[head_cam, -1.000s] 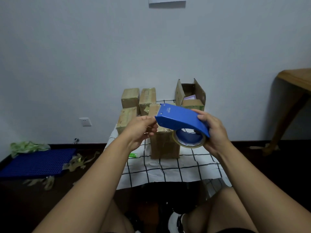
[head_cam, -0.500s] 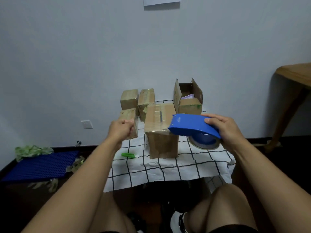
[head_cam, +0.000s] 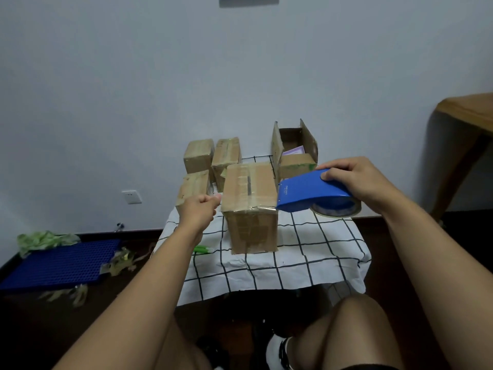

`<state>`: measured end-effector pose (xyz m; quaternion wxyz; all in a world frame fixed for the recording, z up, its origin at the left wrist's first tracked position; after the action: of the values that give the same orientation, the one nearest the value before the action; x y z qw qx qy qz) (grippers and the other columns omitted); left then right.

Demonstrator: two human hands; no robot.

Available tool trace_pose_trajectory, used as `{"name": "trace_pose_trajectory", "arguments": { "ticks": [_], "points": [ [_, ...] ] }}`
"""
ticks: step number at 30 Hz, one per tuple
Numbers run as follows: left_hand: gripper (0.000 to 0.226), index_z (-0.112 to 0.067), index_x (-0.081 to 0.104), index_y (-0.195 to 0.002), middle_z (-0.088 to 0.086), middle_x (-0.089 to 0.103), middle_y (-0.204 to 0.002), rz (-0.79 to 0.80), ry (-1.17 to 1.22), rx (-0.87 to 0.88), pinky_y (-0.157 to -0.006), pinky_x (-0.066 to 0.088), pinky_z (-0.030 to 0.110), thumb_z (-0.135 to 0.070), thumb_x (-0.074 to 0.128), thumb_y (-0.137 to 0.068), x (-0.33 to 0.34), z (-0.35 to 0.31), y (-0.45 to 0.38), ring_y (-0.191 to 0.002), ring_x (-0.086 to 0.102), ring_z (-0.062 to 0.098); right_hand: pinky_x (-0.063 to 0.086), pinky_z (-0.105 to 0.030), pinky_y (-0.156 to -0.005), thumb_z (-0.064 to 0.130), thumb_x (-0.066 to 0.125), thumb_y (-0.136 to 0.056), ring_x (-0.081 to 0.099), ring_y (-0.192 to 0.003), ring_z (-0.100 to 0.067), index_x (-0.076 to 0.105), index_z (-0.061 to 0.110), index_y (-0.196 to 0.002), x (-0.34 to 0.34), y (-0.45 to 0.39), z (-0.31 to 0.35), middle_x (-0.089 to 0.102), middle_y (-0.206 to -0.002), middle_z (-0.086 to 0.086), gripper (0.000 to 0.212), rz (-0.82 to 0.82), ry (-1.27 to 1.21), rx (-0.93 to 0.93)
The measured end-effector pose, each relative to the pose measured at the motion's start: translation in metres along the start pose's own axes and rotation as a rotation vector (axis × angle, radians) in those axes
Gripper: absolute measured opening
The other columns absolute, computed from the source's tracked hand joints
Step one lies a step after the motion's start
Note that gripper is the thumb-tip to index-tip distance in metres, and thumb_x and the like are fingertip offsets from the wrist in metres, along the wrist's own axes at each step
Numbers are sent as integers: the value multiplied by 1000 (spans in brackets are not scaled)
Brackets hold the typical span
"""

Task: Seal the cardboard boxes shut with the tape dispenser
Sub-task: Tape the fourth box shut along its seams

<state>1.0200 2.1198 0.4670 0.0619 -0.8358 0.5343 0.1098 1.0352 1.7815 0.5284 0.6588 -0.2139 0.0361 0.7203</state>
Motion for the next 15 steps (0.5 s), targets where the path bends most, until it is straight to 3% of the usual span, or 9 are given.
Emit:
{"name": "trace_pose_trajectory", "arguments": {
  "ticks": [3, 8, 15],
  "points": [
    [29, -5, 67, -71, 7, 61, -65, 1, 5, -21, -71, 51, 36, -27, 69, -90, 5, 2, 0, -63, 52, 20, 46, -23, -68, 23, 67, -90, 63, -83, -10, 80, 34, -85, 0, -8, 9, 72, -84, 18, 18, 77, 96, -5],
    [31, -10, 61, -63, 3, 54, -58, -40, 8, -88, -50, 36, 24, -24, 71, -89, 2, 4, -5, -51, 42, 15, 49, -16, -65, 22, 66, -91, 64, -81, -7, 81, 30, -90, 2, -16, 18, 73, -91, 9, 17, 138, 107, -17],
    [26, -5, 67, -73, 6, 58, -65, -29, -16, -95, -57, 41, 27, -26, 73, -87, 3, 2, -8, -56, 45, 17, 49, -19, -68, 20, 66, -91, 64, -83, -10, 80, 28, -90, 1, -20, 17, 72, -93, 5, 16, 131, 124, -22]
  ]
}}
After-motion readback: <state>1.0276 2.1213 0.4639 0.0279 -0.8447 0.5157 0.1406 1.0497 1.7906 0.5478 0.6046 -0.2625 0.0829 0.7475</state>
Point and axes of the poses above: each hand's wrist, its own y-axis away from the middle knuckle, its own x-axis out of the palm, z = x × y, the point moved 2 cm from there along -y, towards the middle knuckle
